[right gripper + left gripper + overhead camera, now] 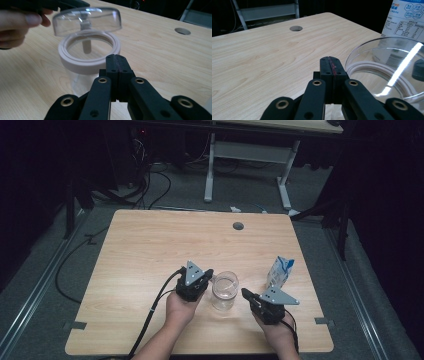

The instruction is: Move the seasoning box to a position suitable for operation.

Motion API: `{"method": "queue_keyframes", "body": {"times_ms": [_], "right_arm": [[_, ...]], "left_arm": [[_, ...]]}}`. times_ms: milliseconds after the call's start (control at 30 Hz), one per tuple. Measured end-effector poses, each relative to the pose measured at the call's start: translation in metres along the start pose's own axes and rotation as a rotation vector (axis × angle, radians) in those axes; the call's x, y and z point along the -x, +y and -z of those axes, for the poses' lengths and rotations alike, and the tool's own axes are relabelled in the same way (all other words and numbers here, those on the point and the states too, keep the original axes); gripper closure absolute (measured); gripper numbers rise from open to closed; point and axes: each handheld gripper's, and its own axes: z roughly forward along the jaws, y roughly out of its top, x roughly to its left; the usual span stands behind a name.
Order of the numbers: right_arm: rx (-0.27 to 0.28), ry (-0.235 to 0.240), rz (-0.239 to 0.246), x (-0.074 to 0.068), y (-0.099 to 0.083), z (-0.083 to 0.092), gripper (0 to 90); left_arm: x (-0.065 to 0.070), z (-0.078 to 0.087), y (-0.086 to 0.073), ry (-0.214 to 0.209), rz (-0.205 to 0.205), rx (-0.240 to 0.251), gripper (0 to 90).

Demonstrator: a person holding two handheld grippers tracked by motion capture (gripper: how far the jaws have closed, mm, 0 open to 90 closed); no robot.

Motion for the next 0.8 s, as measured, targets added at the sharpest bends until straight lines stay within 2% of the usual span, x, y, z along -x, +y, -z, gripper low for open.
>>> {"method": "queue_keyframes", "body": {"times_ms": [100,367,567,600,800], "right_arm": [[0.019,0.014,0.004,-0.004,0.004,0.002,90.0],[0.027,0.044,0.019,-0.012,0.011,-0.003,90.0],[0.043,0.061,0.019,-0.014,0.016,-0.002,90.0],[0.043,0.063,0.019,-0.015,0.016,-0.002,90.0],[0.035,0.057,0.023,-0.017,0.015,-0.002,90.0]], "left_arm": [[0.000,0.000,0.000,0.001,0.001,0.000,90.0],[0.000,0.002,-0.001,-0.011,0.014,0.003,90.0],[0.002,0.021,0.002,-0.027,0.022,0.042,90.0],[0.002,0.025,0.000,-0.024,0.022,0.046,90.0],[0.004,0.038,-0.024,-0.066,0.054,0.038,90.0]]}}
